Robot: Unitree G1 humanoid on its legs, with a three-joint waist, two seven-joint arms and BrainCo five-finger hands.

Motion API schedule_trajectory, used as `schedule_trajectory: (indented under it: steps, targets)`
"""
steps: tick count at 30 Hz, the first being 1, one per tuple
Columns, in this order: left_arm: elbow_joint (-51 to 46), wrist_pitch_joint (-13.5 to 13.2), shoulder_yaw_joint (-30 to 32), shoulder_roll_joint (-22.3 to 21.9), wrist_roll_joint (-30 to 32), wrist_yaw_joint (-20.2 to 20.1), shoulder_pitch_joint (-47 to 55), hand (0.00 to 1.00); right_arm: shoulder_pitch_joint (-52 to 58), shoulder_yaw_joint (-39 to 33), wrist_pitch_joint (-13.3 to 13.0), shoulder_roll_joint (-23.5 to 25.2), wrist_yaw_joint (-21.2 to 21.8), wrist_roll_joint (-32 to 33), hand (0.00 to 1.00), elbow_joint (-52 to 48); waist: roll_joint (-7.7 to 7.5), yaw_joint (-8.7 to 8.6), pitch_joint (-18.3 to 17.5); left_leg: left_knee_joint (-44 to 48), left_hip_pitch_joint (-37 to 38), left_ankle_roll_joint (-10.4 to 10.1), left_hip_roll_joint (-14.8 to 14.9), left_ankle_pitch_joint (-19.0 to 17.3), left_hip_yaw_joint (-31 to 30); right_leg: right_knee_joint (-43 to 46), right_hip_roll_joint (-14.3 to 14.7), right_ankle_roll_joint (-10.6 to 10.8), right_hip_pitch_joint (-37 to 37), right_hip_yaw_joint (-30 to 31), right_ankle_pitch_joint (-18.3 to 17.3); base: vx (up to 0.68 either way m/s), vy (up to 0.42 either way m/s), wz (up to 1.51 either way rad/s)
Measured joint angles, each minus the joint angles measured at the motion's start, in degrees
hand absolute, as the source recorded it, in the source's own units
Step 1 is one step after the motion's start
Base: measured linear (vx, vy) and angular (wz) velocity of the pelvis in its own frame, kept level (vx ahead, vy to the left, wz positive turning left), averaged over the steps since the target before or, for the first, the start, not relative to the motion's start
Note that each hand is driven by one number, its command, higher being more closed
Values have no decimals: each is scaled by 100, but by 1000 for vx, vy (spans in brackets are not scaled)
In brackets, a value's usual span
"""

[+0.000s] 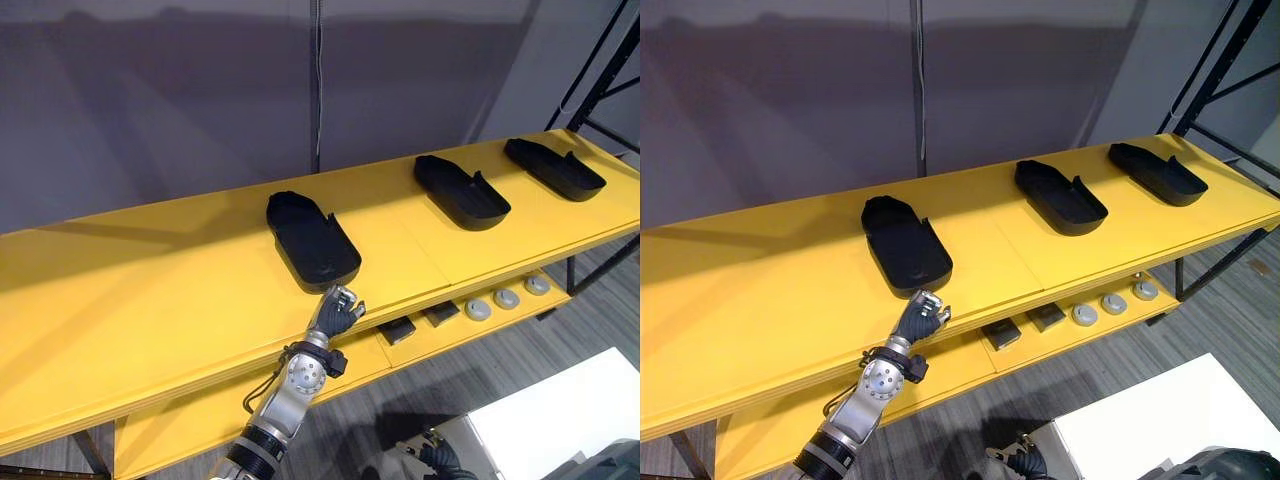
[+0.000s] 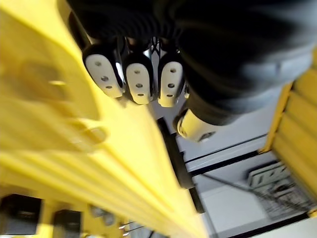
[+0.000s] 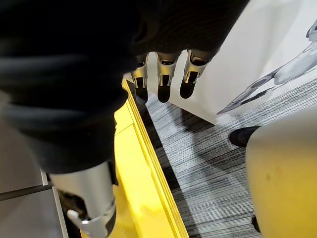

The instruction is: Walk over and take plastic housings, then place them on the shelf

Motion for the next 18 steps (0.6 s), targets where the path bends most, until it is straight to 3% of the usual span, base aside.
schedule_trajectory:
  steps: [18]
  targets:
    - [924, 384, 866, 16, 182, 411, -1000, 100, -35, 48, -103, 23, 68, -3, 0, -33, -13, -174, 31, 2, 1, -42, 59, -92, 243, -15, 71, -24, -119, 254, 18, 5, 5, -7]
